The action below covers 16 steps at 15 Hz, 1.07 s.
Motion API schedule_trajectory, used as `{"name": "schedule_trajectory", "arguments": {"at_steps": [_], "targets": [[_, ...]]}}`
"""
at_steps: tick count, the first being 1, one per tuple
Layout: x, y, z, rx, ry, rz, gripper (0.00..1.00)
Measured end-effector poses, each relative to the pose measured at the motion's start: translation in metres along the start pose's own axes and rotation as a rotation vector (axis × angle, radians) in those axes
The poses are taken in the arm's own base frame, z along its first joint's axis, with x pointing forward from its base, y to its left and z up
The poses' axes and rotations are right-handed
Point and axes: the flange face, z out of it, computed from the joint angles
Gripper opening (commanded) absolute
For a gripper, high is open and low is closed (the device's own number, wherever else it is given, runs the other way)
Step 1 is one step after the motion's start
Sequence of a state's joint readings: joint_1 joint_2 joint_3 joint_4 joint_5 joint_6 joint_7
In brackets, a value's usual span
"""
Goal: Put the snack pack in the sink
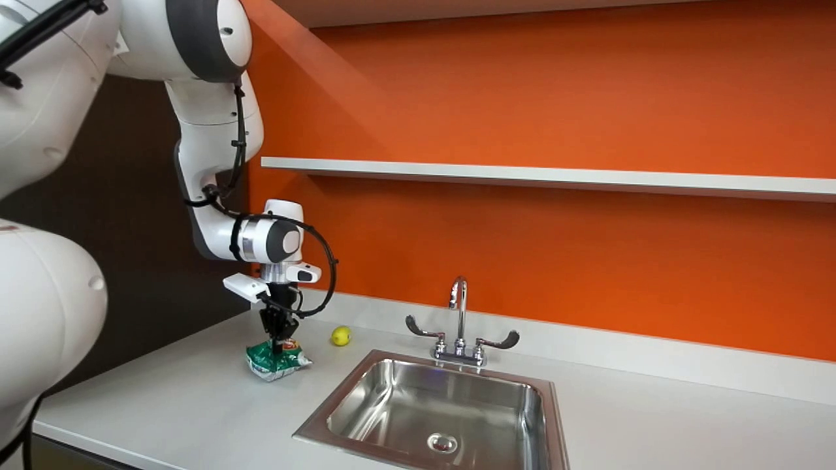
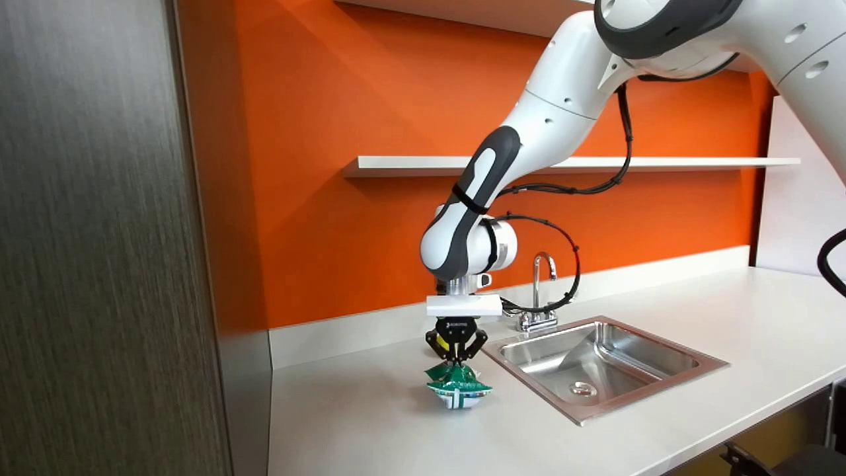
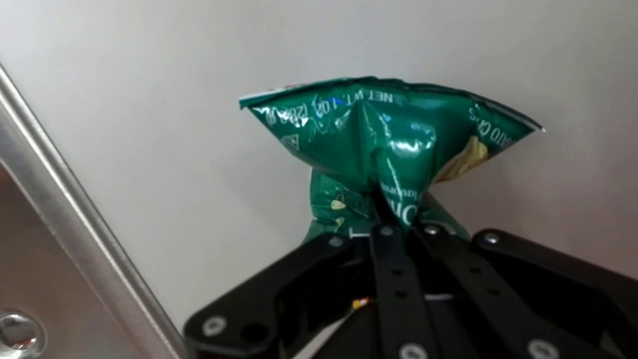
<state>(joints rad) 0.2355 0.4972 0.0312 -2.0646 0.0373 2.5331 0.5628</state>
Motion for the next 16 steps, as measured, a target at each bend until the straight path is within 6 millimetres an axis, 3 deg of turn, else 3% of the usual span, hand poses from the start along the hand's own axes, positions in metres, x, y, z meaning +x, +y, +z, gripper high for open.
{"name": "schedule_trajectory", "arguments": {"at_steps": [5,12,16], "targets": [[0.005,-0.004,-0.015,0.015,0.026,-0.001,0.00],[0.013,-0.009,-0.079,0.061,0.110,-0.004,0.00],[0.016,0.002,-0.096,0.065,0.128,0.012,0.00]]}}
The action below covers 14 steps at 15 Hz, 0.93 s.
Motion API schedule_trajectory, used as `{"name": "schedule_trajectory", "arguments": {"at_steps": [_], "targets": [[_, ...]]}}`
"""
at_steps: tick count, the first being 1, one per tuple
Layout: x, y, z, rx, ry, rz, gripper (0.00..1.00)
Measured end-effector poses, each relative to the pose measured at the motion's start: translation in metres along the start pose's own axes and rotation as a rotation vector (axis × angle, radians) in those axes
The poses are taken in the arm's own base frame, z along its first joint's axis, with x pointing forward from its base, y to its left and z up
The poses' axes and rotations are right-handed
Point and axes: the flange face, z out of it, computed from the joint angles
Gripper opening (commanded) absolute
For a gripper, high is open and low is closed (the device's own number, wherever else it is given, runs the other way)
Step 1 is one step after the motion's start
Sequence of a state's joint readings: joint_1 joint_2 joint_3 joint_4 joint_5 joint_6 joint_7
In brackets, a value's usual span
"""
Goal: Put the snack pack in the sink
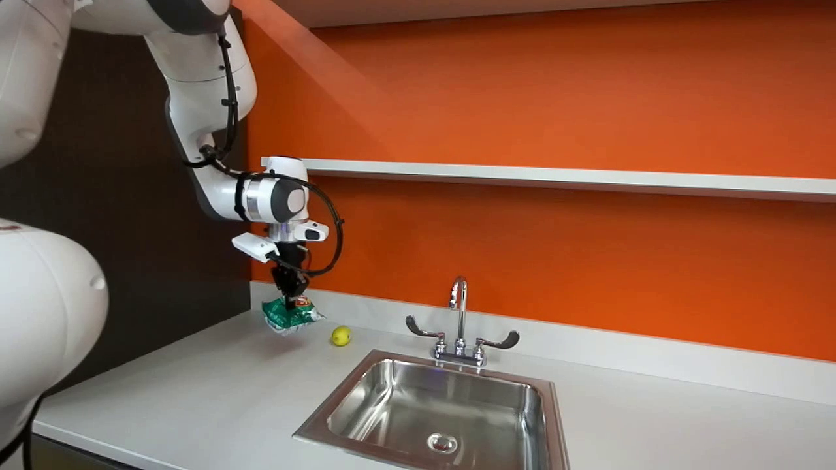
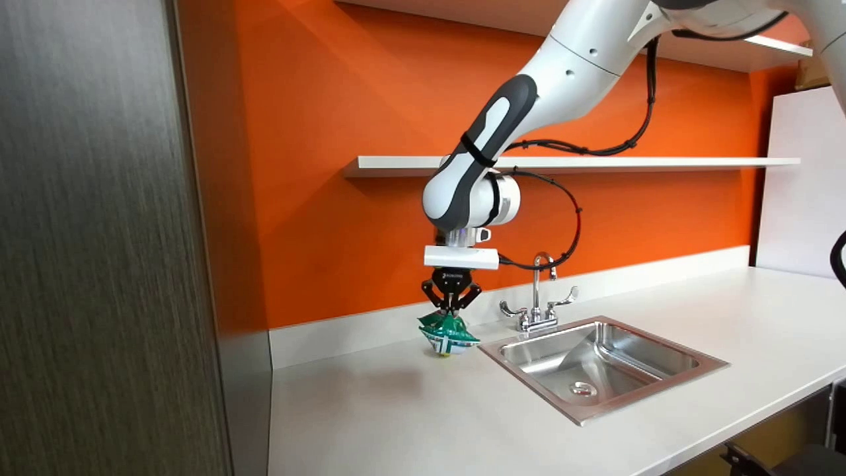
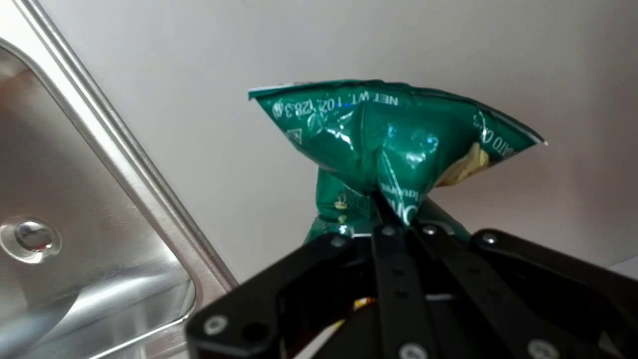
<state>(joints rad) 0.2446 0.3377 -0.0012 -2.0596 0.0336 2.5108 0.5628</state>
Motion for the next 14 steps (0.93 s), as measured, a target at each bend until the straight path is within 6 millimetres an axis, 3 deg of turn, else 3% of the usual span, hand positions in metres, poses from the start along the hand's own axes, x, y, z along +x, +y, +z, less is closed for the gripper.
{"name": "schedule_trajectory", "arguments": {"at_steps": [3,7,14], "targets": [[0.007,0.023,-0.005,-0.011,0.006,0.036,0.00],[0.017,0.070,-0.015,-0.029,0.014,0.113,0.00],[0.024,0.180,-0.034,-0.053,0.035,0.290,0.00]]}}
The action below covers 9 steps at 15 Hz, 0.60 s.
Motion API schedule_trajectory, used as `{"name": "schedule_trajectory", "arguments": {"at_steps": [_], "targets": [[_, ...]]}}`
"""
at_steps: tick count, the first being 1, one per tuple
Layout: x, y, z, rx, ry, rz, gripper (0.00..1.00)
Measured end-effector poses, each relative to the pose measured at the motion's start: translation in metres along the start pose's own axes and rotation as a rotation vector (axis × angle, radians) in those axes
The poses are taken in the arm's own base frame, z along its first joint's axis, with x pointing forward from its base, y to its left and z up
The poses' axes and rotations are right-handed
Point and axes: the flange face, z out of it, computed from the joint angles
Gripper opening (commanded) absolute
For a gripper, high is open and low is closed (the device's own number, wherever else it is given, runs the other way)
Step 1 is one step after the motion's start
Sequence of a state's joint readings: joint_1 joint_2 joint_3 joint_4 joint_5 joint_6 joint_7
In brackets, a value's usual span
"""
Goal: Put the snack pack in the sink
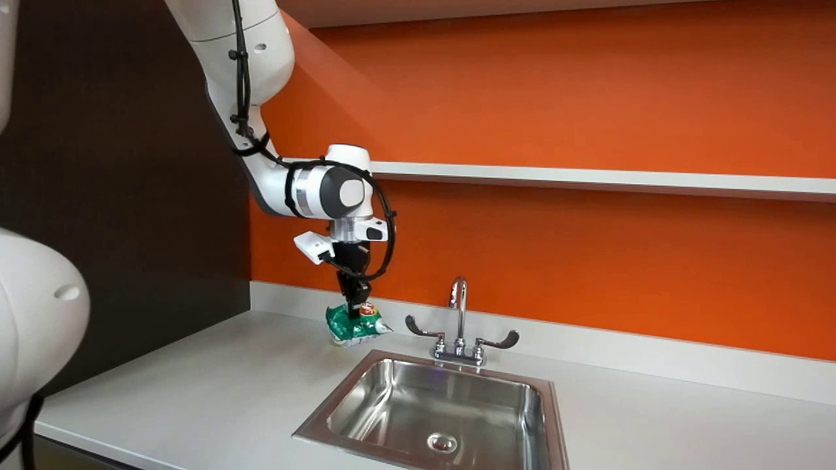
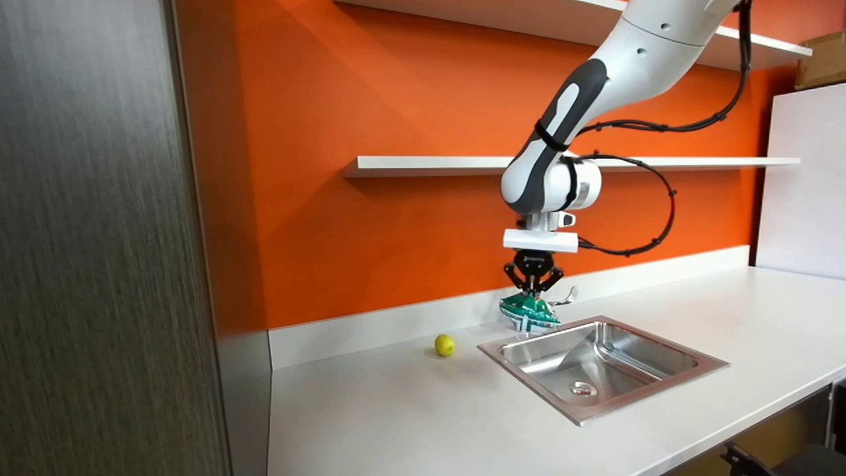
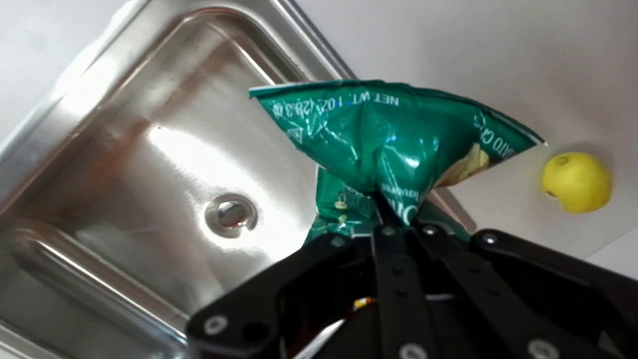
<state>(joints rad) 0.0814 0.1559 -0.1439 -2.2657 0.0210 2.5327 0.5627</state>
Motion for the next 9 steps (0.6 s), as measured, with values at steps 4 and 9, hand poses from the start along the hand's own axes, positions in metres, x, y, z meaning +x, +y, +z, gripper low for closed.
{"name": "schedule_trajectory", "arguments": {"at_steps": [4,9], "targets": [[0.010,0.056,0.011,-0.029,0.003,0.078,0.00],[0.000,0.090,0.041,-0.051,-0.013,0.122,0.00]]}}
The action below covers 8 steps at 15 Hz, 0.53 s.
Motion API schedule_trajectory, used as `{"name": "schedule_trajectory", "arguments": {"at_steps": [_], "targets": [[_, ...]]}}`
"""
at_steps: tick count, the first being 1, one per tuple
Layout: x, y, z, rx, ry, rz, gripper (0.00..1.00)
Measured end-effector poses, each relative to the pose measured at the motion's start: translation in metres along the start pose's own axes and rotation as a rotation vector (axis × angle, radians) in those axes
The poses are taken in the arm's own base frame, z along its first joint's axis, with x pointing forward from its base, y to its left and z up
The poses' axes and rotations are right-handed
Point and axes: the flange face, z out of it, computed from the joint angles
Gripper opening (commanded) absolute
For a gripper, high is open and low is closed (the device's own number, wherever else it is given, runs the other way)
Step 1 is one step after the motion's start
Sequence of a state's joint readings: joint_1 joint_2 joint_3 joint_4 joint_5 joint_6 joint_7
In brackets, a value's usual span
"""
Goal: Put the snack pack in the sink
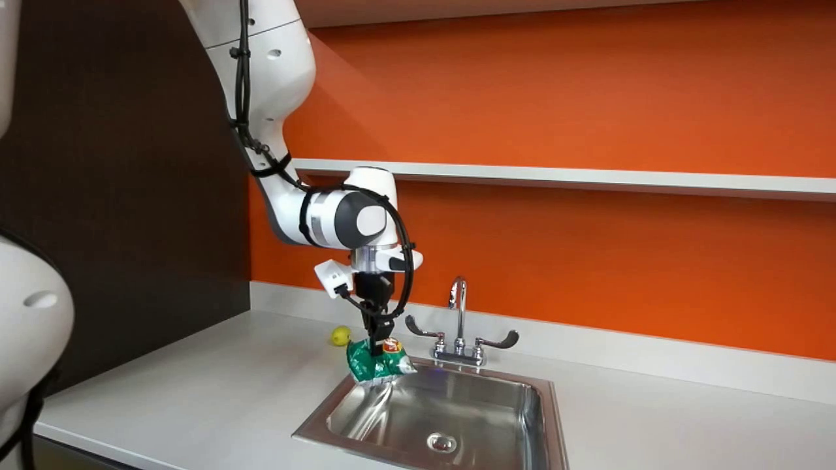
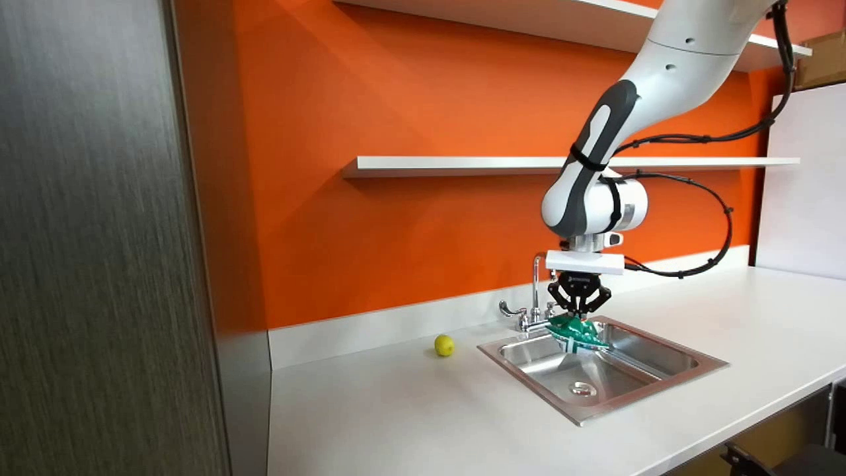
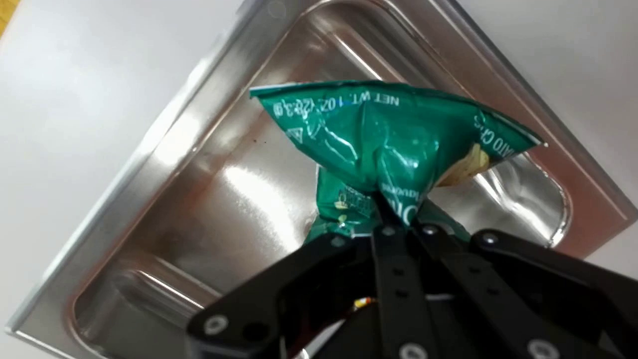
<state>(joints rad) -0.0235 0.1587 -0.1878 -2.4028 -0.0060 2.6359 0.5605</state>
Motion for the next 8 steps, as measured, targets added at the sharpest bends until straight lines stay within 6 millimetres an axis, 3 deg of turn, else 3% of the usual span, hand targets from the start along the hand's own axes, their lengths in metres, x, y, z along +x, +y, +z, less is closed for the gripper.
{"name": "schedule_trajectory", "arguments": {"at_steps": [8], "targets": [[-0.008,0.017,0.071,-0.029,0.015,0.005,0.00]]}}
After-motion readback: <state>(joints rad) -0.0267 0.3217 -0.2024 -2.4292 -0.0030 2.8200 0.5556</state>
